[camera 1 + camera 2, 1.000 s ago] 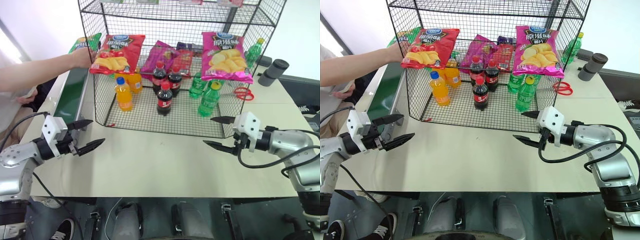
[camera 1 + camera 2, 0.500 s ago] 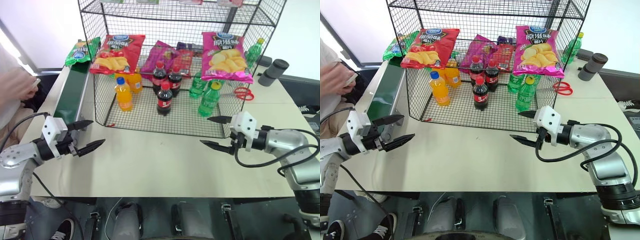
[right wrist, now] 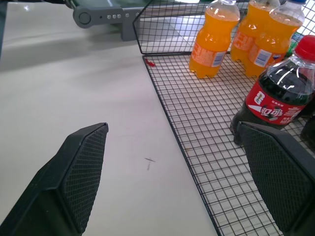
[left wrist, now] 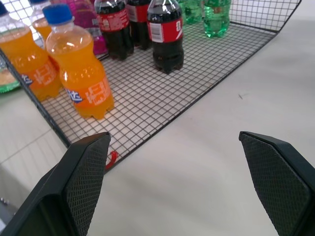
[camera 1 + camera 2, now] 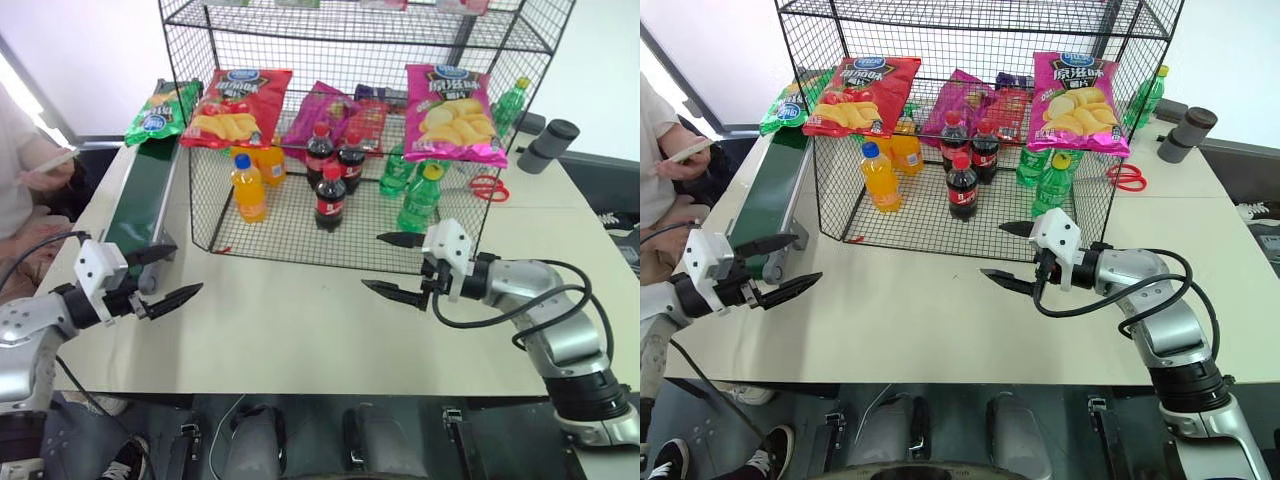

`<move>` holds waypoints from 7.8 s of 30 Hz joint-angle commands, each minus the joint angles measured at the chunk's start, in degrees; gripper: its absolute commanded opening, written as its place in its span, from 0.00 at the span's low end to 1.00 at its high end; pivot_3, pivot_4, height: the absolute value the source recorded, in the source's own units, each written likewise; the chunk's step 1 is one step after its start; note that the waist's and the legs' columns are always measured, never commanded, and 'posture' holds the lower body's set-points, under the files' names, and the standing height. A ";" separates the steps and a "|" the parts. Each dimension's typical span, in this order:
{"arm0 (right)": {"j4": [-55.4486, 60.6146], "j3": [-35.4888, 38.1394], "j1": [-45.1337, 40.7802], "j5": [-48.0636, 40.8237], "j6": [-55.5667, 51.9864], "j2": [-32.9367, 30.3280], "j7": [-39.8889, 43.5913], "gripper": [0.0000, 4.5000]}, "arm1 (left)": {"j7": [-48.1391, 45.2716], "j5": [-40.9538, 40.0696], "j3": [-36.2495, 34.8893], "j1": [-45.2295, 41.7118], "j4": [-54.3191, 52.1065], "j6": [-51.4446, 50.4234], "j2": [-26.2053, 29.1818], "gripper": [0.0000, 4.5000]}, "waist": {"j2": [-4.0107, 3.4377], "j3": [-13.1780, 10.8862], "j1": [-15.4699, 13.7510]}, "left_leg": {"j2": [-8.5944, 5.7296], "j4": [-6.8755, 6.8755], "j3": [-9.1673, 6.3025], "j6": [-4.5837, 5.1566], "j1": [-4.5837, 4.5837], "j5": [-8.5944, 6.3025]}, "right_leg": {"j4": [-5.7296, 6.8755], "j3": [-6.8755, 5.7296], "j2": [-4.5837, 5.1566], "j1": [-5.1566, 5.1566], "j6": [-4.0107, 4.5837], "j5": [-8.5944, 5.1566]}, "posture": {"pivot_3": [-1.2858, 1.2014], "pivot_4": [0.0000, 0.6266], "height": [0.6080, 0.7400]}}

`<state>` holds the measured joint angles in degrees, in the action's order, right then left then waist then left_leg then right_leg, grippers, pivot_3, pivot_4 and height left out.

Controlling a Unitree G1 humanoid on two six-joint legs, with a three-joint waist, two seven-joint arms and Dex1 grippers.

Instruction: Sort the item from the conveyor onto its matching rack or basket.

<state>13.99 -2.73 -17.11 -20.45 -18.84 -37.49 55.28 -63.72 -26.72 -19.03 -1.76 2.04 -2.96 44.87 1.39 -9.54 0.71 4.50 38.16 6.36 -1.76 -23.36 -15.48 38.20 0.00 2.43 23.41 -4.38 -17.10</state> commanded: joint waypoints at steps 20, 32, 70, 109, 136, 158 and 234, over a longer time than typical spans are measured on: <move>-2.61 -3.67 -5.65 0.28 2.01 4.55 0.82 0.97 | 10.91 13.67 -7.83 8.60 2.98 20.32 2.09 1.00 | 0.02 0.01 0.11 | 0.02 -0.01 0.01 0.00 0.00 0.00 | 0.00 0.00 0.01 0.02 0.01 0.00 | 0.52 0.24 1.00; -6.20 -6.98 -9.33 2.02 4.26 9.52 1.12 0.97 | 24.27 27.10 -11.44 11.87 10.14 34.48 6.23 1.00 | 0.06 0.04 0.08 | 0.05 -0.03 0.14 0.02 -0.01 -0.01 | -0.01 -0.03 0.10 0.05 0.01 0.00 | 0.52 0.24 1.00; -0.58 -7.86 -6.48 -2.18 -1.21 10.25 3.28 0.97 | 40.39 40.53 -4.33 8.99 20.41 41.06 13.27 1.00 | 0.07 0.04 0.11 | 0.11 -0.07 0.24 0.03 -0.01 -0.02 | 0.00 -0.04 0.07 0.10 0.02 0.01 | 0.52 0.24 1.00; -1.32 -6.17 -6.77 -1.06 -0.36 8.62 1.88 0.97 | 42.73 42.45 1.10 4.20 19.26 33.24 13.18 1.00 | 0.07 0.05 0.07 | 0.10 -0.07 0.25 0.03 -0.01 -0.02 | 0.01 -0.03 0.06 0.11 0.01 0.02 | 0.52 0.24 1.00; -4.82 -4.11 -6.21 -2.11 2.64 8.40 2.69 1.00 | 4.06 -36.44 -25.05 18.92 -14.91 -18.86 12.49 0.01 | 0.06 0.02 0.68 | 0.18 -0.05 0.13 -0.01 0.04 0.00 | 0.05 0.00 0.01 0.06 0.01 0.01 | 0.52 0.24 1.00; 1.54 12.57 -5.52 -51.55 -42.56 1.85 1.92 1.00 | 11.13 -79.80 -0.18 -3.06 -11.82 -60.24 5.81 0.01 | 0.02 0.04 0.25 | 0.01 -0.09 -0.24 -0.06 0.14 0.03 | 0.01 0.00 -0.04 -0.12 0.05 -0.01 | 0.52 0.24 1.00; 14.78 4.75 -16.61 3.35 10.27 -4.19 -8.75 0.02 | 8.34 -38.30 -4.63 -8.33 -6.25 -40.69 -7.03 1.00 | 0.04 0.01 0.10 | -0.06 -0.14 -0.27 -0.03 -0.10 0.02 | -0.16 -0.03 0.06 0.09 0.05 -0.02 | 0.52 0.24 1.00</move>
<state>28.12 0.83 -32.20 -22.52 -15.51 -41.56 48.49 -55.44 -67.33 -23.29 -9.53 -2.41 -46.68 38.15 1.43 -9.53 0.81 4.44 38.02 6.09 -1.79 -23.46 -15.47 38.04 -0.03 2.49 23.50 -4.33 -17.11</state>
